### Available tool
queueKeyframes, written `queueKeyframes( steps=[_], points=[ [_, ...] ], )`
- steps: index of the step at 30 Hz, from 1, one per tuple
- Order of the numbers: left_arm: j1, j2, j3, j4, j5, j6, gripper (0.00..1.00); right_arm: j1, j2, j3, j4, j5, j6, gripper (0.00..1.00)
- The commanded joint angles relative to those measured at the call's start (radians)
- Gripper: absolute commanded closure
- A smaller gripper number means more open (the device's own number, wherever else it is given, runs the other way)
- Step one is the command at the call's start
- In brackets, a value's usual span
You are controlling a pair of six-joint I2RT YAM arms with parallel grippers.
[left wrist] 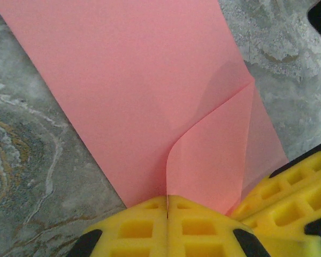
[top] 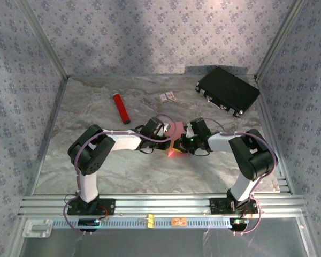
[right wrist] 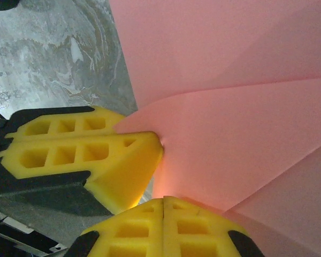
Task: Fold a paper plane with a square sheet of paper (pick it up from the middle)
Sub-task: Fold the triangle a second time at the center of the table.
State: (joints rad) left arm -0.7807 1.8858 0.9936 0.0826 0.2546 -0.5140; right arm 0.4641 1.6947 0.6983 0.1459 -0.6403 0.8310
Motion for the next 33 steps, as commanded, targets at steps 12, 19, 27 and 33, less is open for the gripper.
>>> queueKeyframes(
  steps=[12, 19, 27, 33],
  points=[
    [0.005, 0.018, -0.015, -0.061, 0.002, 0.011, 1.0, -0.013, -0.022, 0.005, -0.04, 0.021, 0.023, 0.95],
    [0.006, 0.019, -0.017, -0.062, 0.001, 0.014, 1.0, -0.079, -0.033, 0.057, -0.055, 0.003, 0.002, 0.95],
    [0.006, 0.022, -0.017, -0.064, 0.001, 0.015, 1.0, -0.089, 0.045, 0.059, -0.022, 0.013, 0.014, 0.95],
    [0.005, 0.02, -0.014, -0.061, 0.001, 0.015, 1.0, -0.09, 0.086, 0.0, -0.033, 0.102, 0.004, 0.95]
  ],
)
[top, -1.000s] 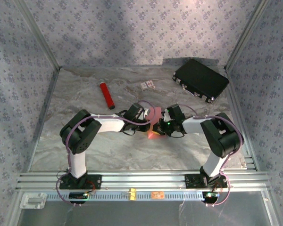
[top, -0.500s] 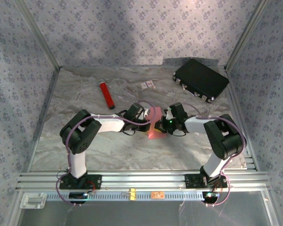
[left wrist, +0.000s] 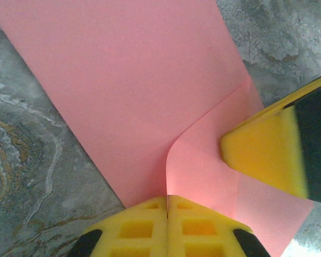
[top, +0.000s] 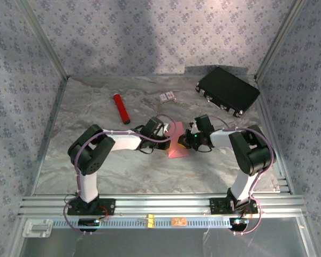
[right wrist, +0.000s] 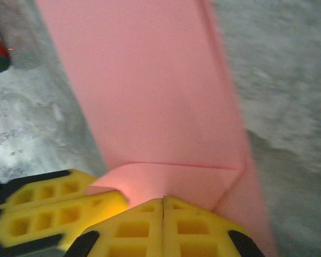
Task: Fold a paper plane with a square sheet of paper (pick it up from the middle)
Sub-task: Fold the triangle a second time at the center of the table.
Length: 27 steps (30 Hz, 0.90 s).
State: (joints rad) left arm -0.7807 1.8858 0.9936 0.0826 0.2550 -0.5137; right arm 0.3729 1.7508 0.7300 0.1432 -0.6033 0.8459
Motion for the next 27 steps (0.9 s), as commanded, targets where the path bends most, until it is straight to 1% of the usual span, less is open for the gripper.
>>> queueKeyframes(
  steps=[1, 5, 6, 8, 10, 11, 13, 16, 18, 19, 22, 23, 24, 27],
  points=[
    [0.006, 0.019, -0.011, -0.064, 0.001, 0.016, 1.0, 0.0, 0.033, -0.037, -0.03, 0.067, -0.012, 0.96],
    [0.005, 0.005, 0.008, -0.077, 0.0, 0.012, 0.97, 0.004, 0.031, -0.053, -0.032, 0.08, -0.018, 0.96],
    [0.005, 0.001, 0.022, -0.09, -0.003, 0.013, 0.95, 0.005, 0.03, -0.051, -0.037, 0.08, -0.021, 0.96],
    [0.006, -0.014, 0.048, -0.118, -0.017, 0.013, 0.84, 0.005, 0.029, -0.05, -0.045, 0.084, -0.028, 0.96],
    [0.007, -0.033, 0.071, -0.149, -0.046, 0.005, 0.83, 0.004, 0.025, -0.05, -0.048, 0.086, -0.03, 0.96],
    [0.007, -0.045, 0.08, -0.166, -0.064, 0.0, 0.8, 0.003, 0.023, -0.05, -0.048, 0.086, -0.031, 0.96],
    [0.009, -0.066, 0.086, -0.188, -0.086, -0.018, 0.71, 0.002, 0.023, -0.049, -0.049, 0.085, -0.031, 0.96],
    [0.009, -0.105, 0.076, -0.199, -0.1, -0.059, 0.68, 0.002, 0.023, -0.045, -0.047, 0.083, -0.03, 0.96],
    [0.009, -0.139, 0.064, -0.197, -0.09, -0.075, 0.69, 0.0, 0.021, -0.044, -0.051, 0.083, -0.028, 0.97],
    [0.009, -0.155, 0.059, -0.19, -0.081, -0.083, 0.7, 0.0, 0.021, -0.044, -0.053, 0.084, -0.029, 0.97],
    [0.008, -0.192, 0.044, -0.151, -0.001, -0.11, 0.83, 0.001, 0.018, -0.045, -0.056, 0.085, -0.028, 0.97],
    [0.008, -0.194, 0.044, -0.136, 0.042, -0.128, 0.87, 0.001, 0.017, -0.045, -0.058, 0.085, -0.03, 0.97],
    [0.009, -0.188, 0.048, -0.109, 0.108, -0.149, 0.9, 0.0, 0.018, -0.043, -0.061, 0.085, -0.029, 0.97],
    [0.01, -0.142, 0.054, -0.015, 0.283, -0.234, 0.94, 0.001, 0.017, -0.042, -0.068, 0.088, -0.03, 0.97]
  ],
)
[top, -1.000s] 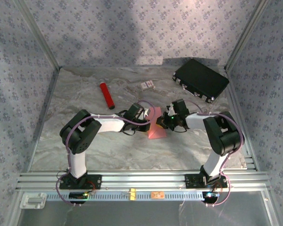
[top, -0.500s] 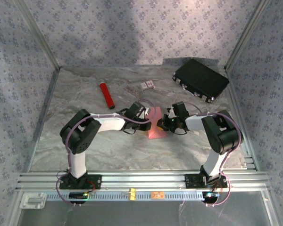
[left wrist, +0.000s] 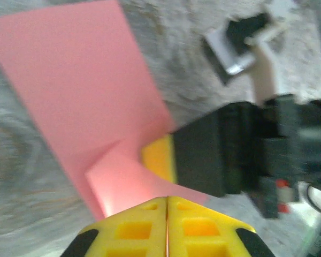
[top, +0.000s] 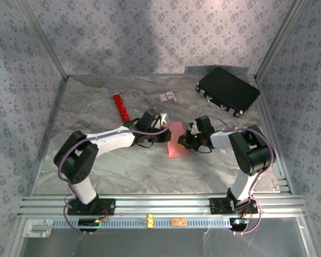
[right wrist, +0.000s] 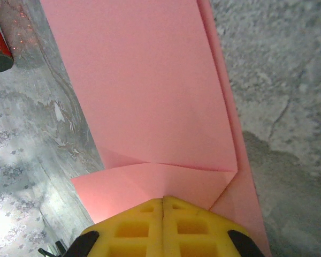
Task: Fold a paper plane with a square sheet of paper (pick it up from the middle)
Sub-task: Fold the triangle a second time at the center of the table.
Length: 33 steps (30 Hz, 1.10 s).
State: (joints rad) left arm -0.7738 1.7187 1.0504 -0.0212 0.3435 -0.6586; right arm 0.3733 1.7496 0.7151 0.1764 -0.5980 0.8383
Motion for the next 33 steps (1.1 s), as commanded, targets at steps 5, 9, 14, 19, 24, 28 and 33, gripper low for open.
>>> queueKeyframes(
  steps=[5, 9, 14, 19, 24, 28, 33],
  points=[
    [-0.003, 0.131, 0.051, 0.103, 0.3, -0.152, 0.96, 0.001, 0.013, -0.03, -0.102, 0.084, -0.021, 0.97],
    [-0.007, 0.187, 0.086, 0.03, 0.288, -0.135, 0.97, 0.0, 0.017, -0.032, -0.098, 0.078, -0.021, 0.97],
    [-0.007, 0.212, 0.094, -0.023, 0.257, -0.109, 0.98, 0.001, 0.023, -0.03, -0.088, 0.07, -0.016, 0.97],
    [-0.014, 0.225, 0.102, -0.046, 0.267, -0.093, 0.98, 0.001, 0.021, -0.027, -0.087, 0.071, -0.014, 0.97],
    [-0.016, 0.179, 0.062, -0.046, 0.204, -0.088, 1.0, -0.002, 0.018, -0.027, -0.091, 0.072, -0.012, 0.97],
    [-0.015, 0.185, 0.059, -0.028, 0.212, -0.095, 1.0, -0.002, 0.016, -0.026, -0.092, 0.072, -0.012, 0.97],
    [-0.018, 0.213, 0.086, -0.044, 0.22, -0.087, 1.0, -0.001, 0.017, -0.026, -0.09, 0.073, -0.009, 0.97]
  ],
)
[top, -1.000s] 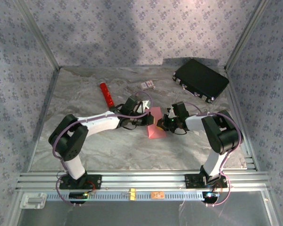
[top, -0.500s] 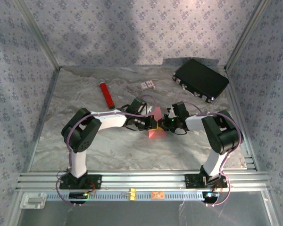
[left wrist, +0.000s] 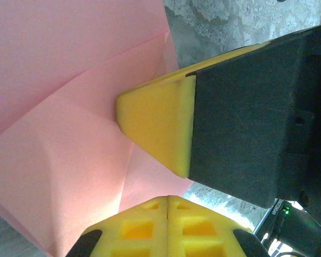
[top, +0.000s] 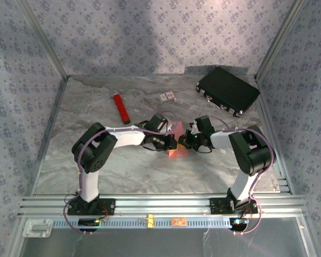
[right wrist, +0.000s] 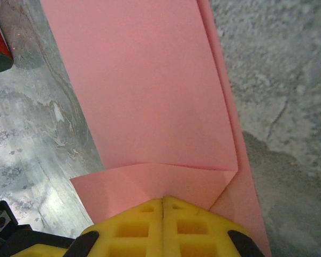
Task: Fold a paper plane with a square sheet of paper (pick it up from the middle)
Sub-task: Fold the triangle a second time at the center of the table.
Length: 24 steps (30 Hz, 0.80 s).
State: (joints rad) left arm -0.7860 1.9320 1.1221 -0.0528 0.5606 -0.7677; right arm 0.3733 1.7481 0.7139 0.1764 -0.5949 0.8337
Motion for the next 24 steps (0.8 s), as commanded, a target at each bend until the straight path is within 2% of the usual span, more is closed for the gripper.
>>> queueKeyframes(
  steps=[1, 24],
  points=[
    [-0.006, 0.005, 0.021, -0.02, 0.004, 0.029, 1.0, -0.002, 0.019, -0.022, -0.09, 0.068, -0.004, 0.97],
    [-0.013, 0.042, 0.012, -0.082, -0.058, 0.076, 1.0, -0.002, 0.024, -0.018, -0.101, 0.066, -0.009, 0.97]
  ],
)
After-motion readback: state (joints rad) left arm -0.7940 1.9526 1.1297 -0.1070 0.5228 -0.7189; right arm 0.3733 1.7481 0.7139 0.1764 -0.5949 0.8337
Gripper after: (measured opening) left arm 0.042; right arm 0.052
